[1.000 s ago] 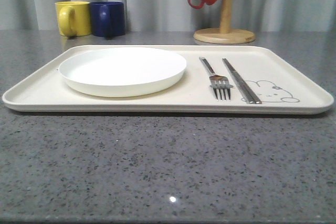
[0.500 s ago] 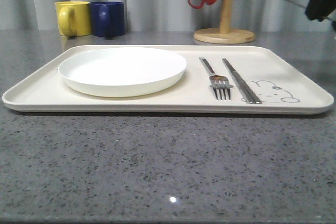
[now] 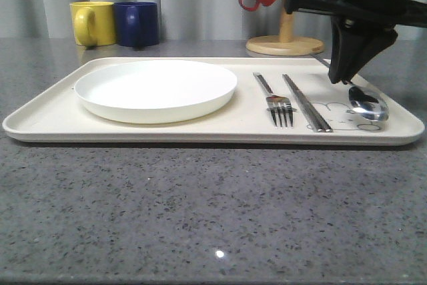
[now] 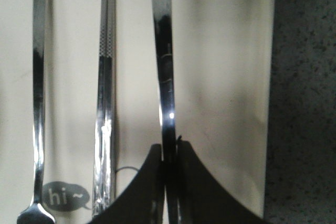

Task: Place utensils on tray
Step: 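Lower the spoon onto the tray beside the chopsticks and release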

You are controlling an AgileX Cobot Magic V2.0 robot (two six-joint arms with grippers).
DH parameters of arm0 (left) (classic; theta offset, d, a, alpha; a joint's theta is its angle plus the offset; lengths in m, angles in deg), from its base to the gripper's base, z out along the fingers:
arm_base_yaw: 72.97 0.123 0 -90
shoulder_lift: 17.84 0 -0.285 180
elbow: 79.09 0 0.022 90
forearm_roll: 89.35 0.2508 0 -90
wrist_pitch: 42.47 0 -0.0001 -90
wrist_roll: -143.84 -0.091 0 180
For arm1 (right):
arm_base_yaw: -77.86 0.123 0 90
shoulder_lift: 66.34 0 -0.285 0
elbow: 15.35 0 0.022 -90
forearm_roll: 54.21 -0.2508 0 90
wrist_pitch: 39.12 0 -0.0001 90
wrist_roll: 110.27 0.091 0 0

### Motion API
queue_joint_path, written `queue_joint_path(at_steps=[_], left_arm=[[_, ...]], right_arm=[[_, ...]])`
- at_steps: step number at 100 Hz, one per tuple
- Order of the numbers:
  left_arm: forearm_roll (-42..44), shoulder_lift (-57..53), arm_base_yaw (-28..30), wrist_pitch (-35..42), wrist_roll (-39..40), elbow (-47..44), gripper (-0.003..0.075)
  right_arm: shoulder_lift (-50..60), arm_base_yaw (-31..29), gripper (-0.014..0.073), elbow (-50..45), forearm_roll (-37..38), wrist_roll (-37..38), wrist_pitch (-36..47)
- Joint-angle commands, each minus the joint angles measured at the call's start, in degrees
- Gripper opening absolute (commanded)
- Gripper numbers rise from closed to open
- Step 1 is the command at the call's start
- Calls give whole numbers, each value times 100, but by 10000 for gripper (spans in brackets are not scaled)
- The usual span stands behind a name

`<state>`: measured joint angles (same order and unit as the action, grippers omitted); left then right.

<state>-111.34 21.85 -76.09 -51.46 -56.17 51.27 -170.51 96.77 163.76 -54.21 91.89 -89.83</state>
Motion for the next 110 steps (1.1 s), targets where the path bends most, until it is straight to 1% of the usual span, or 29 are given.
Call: queue_joint_path(at_steps=[1, 45, 55, 72, 81, 95, 110], left_arm=[[-63, 4, 14, 466, 58, 169, -18], [-63, 4, 14, 466, 58, 169, -18], [-63, 4, 14, 466, 58, 169, -18], [-63, 4, 14, 466, 58, 169, -18], [-63, 4, 14, 466, 58, 169, -18], [-63, 4, 14, 466, 58, 169, -18], [-63, 4, 14, 466, 58, 169, -18]], right_arm=[[166, 1, -46, 156, 60, 16, 234], [53, 1, -39, 156, 54, 30, 241], [53, 1, 13, 156, 54, 30, 246], [53, 1, 167, 156, 54, 30, 242], [53, 1, 223, 156, 54, 30, 242], [53, 1, 261, 156, 54, 30, 247], [122, 1, 262, 156, 54, 30, 337]])
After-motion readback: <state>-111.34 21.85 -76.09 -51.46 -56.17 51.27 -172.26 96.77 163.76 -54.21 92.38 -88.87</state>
